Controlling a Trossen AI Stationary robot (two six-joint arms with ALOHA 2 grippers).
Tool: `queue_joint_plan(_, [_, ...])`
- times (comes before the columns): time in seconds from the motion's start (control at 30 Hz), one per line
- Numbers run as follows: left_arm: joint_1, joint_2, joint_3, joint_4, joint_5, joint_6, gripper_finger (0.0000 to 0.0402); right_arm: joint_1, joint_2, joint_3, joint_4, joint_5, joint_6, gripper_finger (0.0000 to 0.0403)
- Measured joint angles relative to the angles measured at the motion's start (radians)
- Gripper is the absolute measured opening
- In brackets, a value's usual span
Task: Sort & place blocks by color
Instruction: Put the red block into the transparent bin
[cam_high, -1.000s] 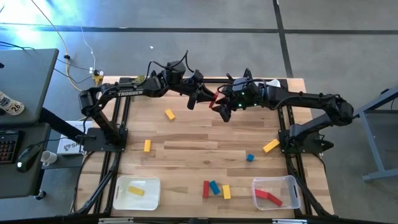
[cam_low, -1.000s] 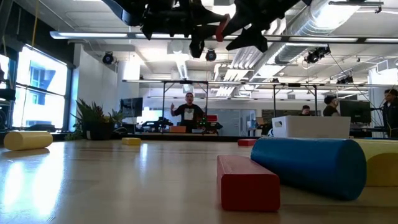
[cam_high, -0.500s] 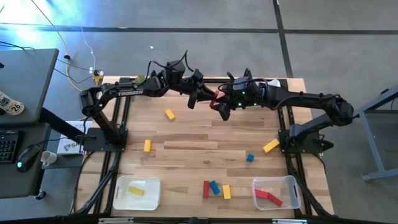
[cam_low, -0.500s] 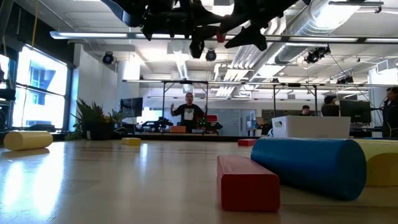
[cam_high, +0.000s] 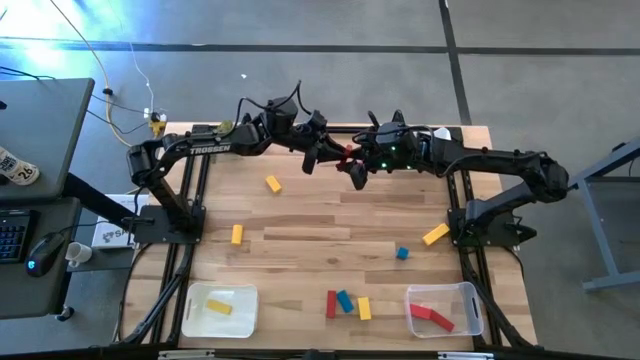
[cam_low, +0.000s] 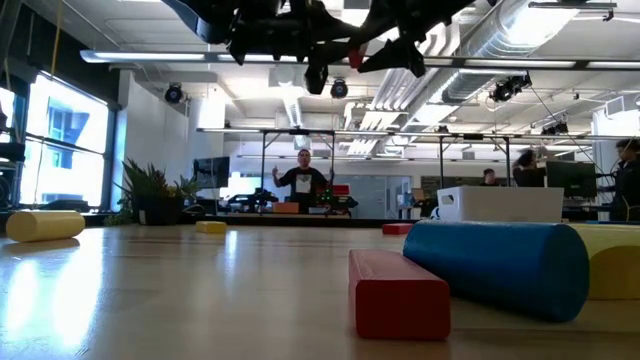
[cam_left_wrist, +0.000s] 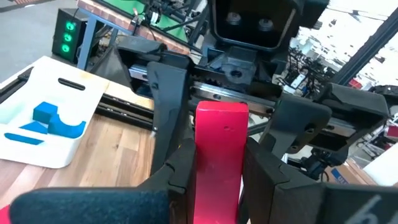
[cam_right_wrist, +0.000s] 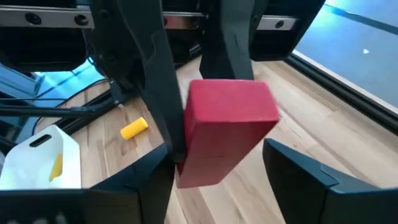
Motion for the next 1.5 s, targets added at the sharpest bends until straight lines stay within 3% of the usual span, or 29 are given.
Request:
queue_joint_plan(0.37, [0.0, -0.001, -0.001, 0.043, -0.012, -0.014, 0.0065, -0.001, -0.001, 0.0, 0.033, -0.032, 0.021, 0.009])
queue_joint_plan(0.77, [-0.002, -0.002, -0.001, 0.04, -0.026, -0.031, 0.0127, 0.0, -0.001, 0.0, 0.007, -0.031, 0.054, 0.0088])
queue_joint_plan(1.17, [-0.002, -0.002, 0.0, 0.02, -0.054, 0.005, 0.0133, 0.013, 0.001, -0.002, -0.2, -0.04, 0.173, 0.0088])
queue_joint_plan(1.5, [0.021, -0.002, -0.001, -0.02, -0.064, 0.011, 0.0133, 0.153, 0.001, -0.002, -0.422, -0.134, 0.366, 0.0088])
